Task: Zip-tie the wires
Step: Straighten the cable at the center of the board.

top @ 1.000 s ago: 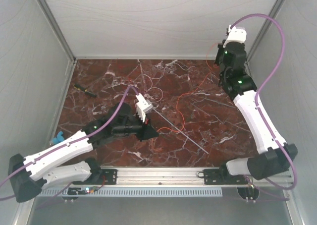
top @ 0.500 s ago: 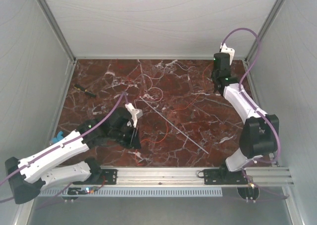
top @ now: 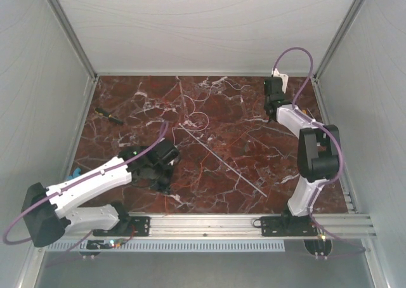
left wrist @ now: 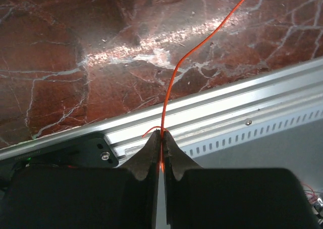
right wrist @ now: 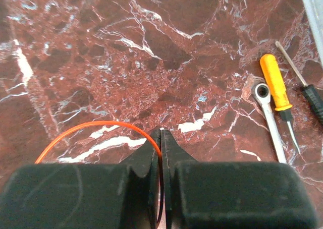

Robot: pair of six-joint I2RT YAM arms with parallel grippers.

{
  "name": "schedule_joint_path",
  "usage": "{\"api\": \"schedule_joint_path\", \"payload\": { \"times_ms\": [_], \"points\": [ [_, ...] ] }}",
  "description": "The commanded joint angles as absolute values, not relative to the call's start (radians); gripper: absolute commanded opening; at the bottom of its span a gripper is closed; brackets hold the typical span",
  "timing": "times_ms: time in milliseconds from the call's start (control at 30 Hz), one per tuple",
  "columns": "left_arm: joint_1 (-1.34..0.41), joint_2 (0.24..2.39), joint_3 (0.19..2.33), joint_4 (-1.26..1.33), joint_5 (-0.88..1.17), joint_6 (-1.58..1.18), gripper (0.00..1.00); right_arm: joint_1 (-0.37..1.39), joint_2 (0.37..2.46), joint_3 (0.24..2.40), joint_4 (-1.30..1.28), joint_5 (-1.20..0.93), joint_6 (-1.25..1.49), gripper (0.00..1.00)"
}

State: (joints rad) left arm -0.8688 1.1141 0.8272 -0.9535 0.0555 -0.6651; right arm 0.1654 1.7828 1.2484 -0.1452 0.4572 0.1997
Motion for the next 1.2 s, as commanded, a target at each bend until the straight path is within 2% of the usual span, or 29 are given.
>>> {"api": "schedule_joint_path", "payload": {
  "times_ms": [0,333,500,633,700,900,933,1000,1033,1167],
  "points": [
    [-0.818,1.145,0.862,-0.978,0.046,-0.639,0.0,0.142,1.854,1.315,-0.157,0.493,0.216,0.0],
    [-0.763,1.244,0.807,-0.873,0.276,-0.518,0.0,0.132,1.923,1.335,-0.207,0.458,0.214,0.0],
    [-0.764,1.284,0.801,-0.87,0.265,-0.519,0.02,0.131,1.93,1.329,-0.225,0.414,0.213,0.09],
    [-0.764,1.3,0.819,-0.877,0.227,-0.526,0.14,0.13,1.922,1.337,-0.231,0.395,0.216,0.22],
    [-0.764,1.305,0.831,-0.881,0.218,-0.53,0.21,0.131,1.916,1.348,-0.238,0.391,0.216,0.33],
    [-0.764,1.314,0.898,-0.921,0.214,-0.521,0.54,0.131,1.885,1.385,-0.265,0.386,0.221,0.57],
    [-0.763,1.313,0.915,-0.933,0.21,-0.519,0.6,0.131,1.879,1.392,-0.274,0.387,0.224,0.65],
    [-0.764,1.313,0.953,-0.962,0.198,-0.518,0.71,0.132,1.87,1.405,-0.296,0.386,0.234,0.89],
    [-0.763,1.313,0.975,-0.975,0.194,-0.516,0.76,0.133,1.865,1.413,-0.307,0.385,0.237,0.97],
    [-0.762,1.318,1.06,-1.029,0.185,-0.513,0.94,0.133,1.843,1.434,-0.362,0.39,0.258,0.98]
  ]
}}
